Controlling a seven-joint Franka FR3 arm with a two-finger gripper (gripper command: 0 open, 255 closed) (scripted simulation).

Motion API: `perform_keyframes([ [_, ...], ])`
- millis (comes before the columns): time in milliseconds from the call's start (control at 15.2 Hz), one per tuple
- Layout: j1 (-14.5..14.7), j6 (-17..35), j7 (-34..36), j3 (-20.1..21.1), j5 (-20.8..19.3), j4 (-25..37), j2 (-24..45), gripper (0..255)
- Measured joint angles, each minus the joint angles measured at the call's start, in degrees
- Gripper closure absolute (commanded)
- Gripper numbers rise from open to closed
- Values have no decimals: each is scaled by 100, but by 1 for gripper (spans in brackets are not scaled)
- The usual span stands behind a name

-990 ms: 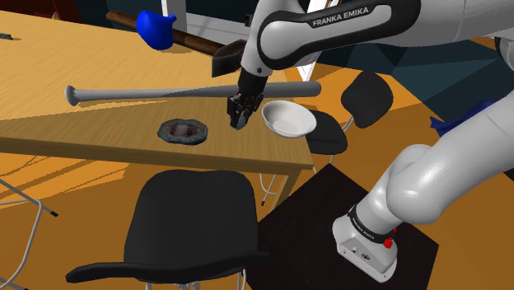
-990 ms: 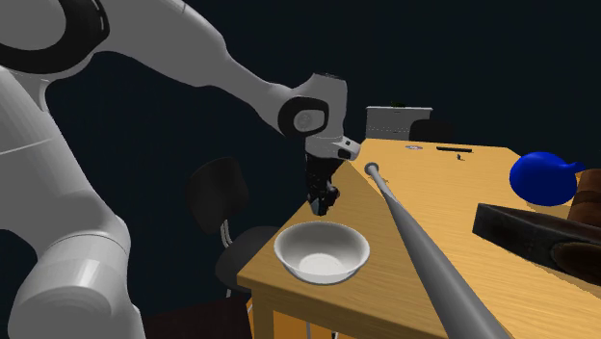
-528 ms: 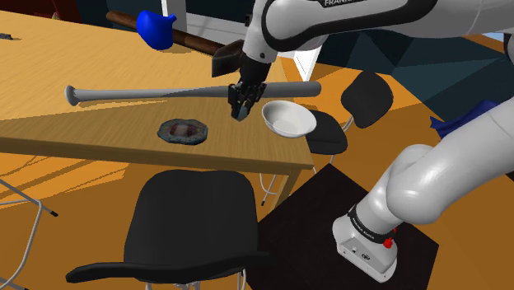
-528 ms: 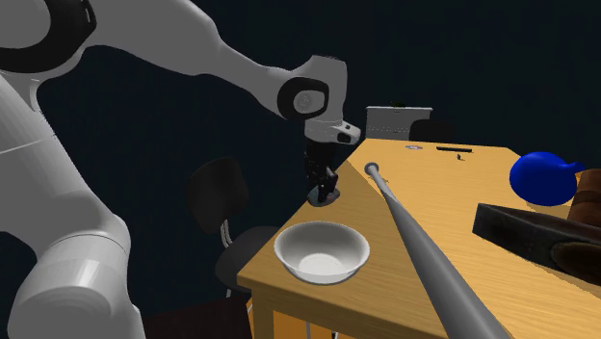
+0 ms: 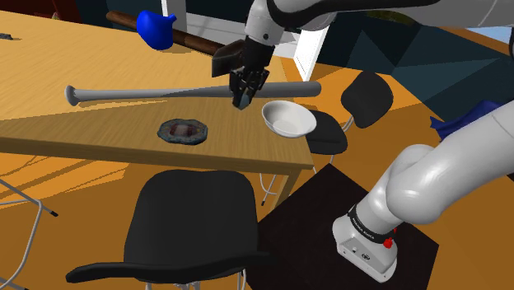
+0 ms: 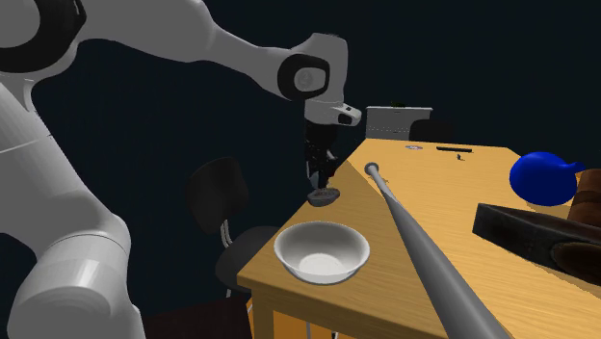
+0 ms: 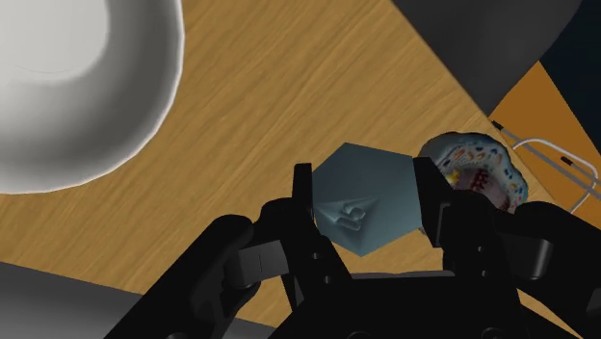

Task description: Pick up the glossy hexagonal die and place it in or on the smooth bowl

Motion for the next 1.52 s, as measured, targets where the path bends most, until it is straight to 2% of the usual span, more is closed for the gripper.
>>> perform_keyframes([
  [264,-32,-274,-29,-61,-21,171,-90,255],
  [792,-357,-583,-905,-710,-151,-598,-993,255],
  [1122,-655,-911,-1564,-1253,-416,-947,-1542,255],
  [1518,-717,-570,-1788,-1378,-466,-1344,-1566,255],
])
